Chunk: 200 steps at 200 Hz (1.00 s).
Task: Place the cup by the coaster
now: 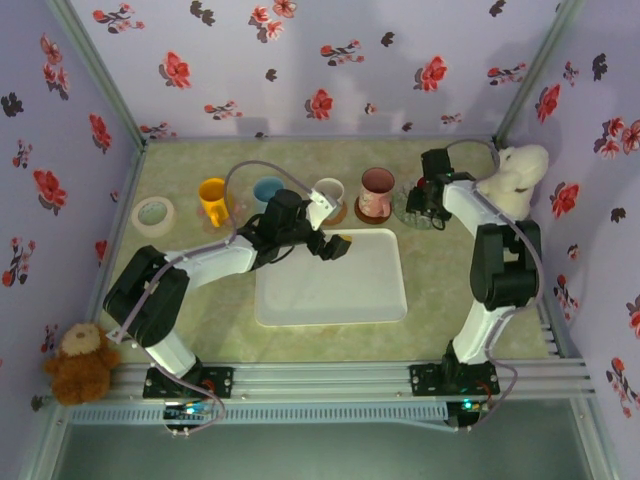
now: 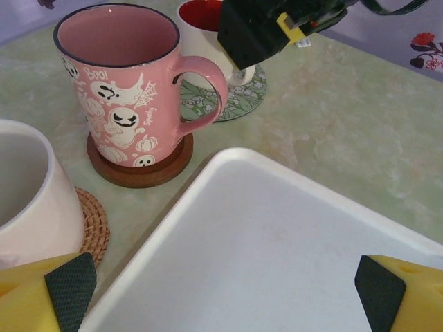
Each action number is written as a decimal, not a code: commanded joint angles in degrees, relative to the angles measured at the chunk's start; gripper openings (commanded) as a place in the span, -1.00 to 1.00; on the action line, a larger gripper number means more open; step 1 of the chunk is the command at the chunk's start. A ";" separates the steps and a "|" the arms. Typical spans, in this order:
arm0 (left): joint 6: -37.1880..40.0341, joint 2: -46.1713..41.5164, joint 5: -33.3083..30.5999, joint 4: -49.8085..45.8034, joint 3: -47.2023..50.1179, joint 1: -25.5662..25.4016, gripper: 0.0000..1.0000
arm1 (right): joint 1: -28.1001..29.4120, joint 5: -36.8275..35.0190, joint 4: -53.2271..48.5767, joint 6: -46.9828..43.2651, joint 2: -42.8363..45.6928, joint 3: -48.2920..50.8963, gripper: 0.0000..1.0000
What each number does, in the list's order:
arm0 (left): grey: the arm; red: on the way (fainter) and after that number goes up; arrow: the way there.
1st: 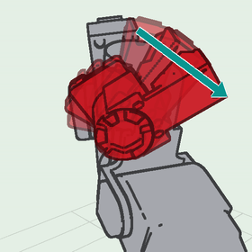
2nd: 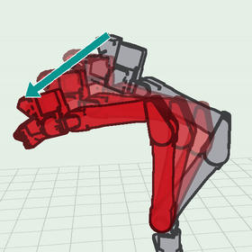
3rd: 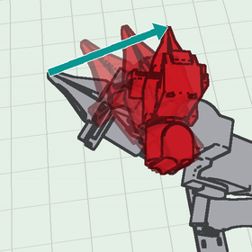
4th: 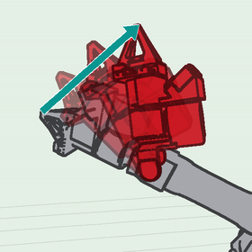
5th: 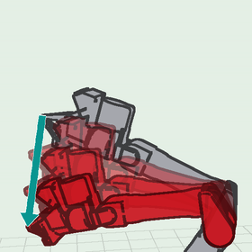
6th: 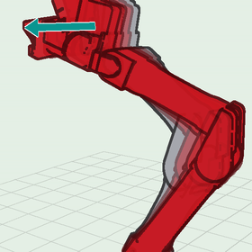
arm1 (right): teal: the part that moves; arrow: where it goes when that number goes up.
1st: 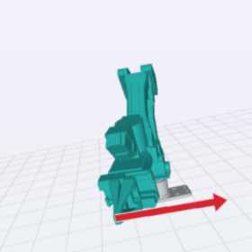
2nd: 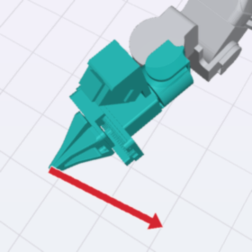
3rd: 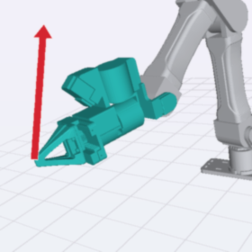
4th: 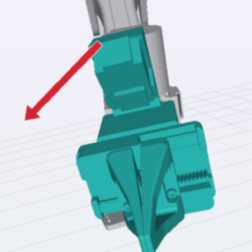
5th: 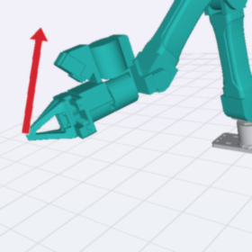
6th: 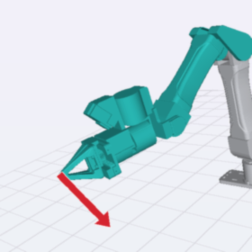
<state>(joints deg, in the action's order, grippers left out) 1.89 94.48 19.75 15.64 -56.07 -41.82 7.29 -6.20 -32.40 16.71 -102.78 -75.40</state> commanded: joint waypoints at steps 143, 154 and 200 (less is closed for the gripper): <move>4.63 -27.85 -20.67 -8.99 2.03 0.56 0.99 | 0.39 8.27 19.18 -4.95 39.89 23.30 0.99; 5.12 -30.35 -25.06 -9.44 3.11 0.76 0.99 | 0.40 7.95 22.54 -4.81 42.37 26.10 0.99; 9.04 -39.19 -45.17 -7.92 10.10 2.69 0.99 | 0.38 0.38 34.07 -2.84 49.98 37.02 0.98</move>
<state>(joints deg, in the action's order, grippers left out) 7.92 58.54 -9.74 7.86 -49.47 -40.58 7.51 -0.40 -7.66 13.47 -56.51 -43.24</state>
